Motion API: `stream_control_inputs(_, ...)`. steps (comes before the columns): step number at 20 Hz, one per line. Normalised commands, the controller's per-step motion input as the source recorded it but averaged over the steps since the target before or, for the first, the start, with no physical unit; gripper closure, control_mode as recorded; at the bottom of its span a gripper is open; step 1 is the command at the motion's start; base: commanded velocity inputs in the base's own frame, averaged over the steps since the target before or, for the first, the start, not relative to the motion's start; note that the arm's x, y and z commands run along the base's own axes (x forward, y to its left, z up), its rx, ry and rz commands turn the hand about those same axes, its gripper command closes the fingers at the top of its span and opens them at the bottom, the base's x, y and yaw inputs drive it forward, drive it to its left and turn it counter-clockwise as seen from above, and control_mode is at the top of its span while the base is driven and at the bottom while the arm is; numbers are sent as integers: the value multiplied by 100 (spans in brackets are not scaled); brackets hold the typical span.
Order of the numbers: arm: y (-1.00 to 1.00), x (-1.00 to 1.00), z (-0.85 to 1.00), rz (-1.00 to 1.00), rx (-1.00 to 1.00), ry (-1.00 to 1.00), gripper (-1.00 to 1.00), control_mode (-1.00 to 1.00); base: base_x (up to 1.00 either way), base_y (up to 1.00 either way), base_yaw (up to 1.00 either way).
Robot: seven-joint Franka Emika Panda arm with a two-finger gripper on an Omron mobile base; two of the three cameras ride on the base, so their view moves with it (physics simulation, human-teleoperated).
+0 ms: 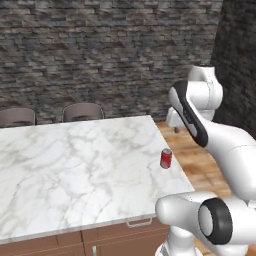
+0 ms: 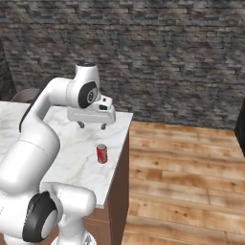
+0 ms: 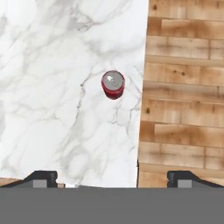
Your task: Four empty soda cans are scattered around the kitchen. Gather all the cans and cluster them next to the stove for recycling.
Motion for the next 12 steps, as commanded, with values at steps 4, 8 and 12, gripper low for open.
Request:
stream_control_inputs(4,18,65,-22,0,0,6,-100,-100,0,0,0)
stream_control_inputs(8,6,52,-24,0,0,8,-100,-100,0,0,0)
stream_control_inputs(12,7,46,-32,2,0,4,-100,-100,0,0,0)
